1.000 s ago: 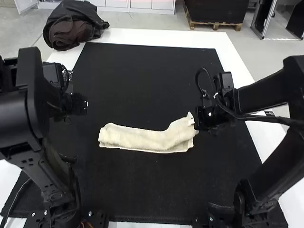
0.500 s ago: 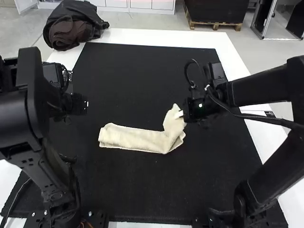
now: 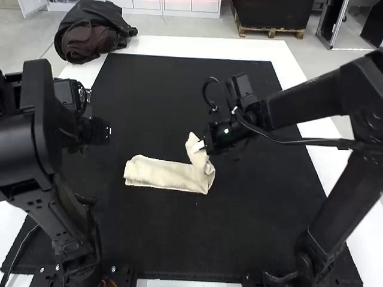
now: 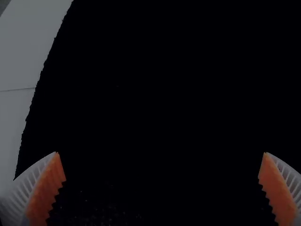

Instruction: Fold the towel.

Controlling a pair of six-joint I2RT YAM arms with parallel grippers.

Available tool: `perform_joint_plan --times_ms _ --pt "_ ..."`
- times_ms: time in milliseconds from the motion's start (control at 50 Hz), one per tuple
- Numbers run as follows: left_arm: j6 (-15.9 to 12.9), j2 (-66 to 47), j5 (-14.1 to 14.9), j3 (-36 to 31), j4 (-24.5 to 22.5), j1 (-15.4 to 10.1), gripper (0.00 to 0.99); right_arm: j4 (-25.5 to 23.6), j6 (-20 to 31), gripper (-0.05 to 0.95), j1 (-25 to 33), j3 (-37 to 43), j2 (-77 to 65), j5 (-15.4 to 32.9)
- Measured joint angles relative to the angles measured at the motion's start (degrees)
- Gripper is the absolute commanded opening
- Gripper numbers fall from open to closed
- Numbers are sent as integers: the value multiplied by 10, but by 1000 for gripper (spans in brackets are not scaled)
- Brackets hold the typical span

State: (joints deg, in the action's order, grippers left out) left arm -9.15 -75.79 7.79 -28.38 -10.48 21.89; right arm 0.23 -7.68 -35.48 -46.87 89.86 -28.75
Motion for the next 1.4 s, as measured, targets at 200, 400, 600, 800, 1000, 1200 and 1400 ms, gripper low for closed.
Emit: perform_joint_plan --times_ms 200,400,600,800,1000,1200,1400 --pt "0 0 0 2 -5 0 962 26 -14 -21 -32 -38 51 0" --pt "0 0 0 2 -13 0 962 35 -20 -23 -59 -77 97 0" --pt "0 0 6 2 -14 0 962 46 -22 -21 -81 -121 141 0" --pt "0 0 11 2 -18 0 962 47 -24 -21 -100 -166 193 0" --pt "0 0 14 2 -18 0 962 47 -30 -23 -120 -202 221 0" --pt "0 0 15 2 -18 0 962 47 -33 -21 -129 -230 239 0" --pt "0 0 17 2 -18 0 962 47 -33 -21 -133 -252 253 0"
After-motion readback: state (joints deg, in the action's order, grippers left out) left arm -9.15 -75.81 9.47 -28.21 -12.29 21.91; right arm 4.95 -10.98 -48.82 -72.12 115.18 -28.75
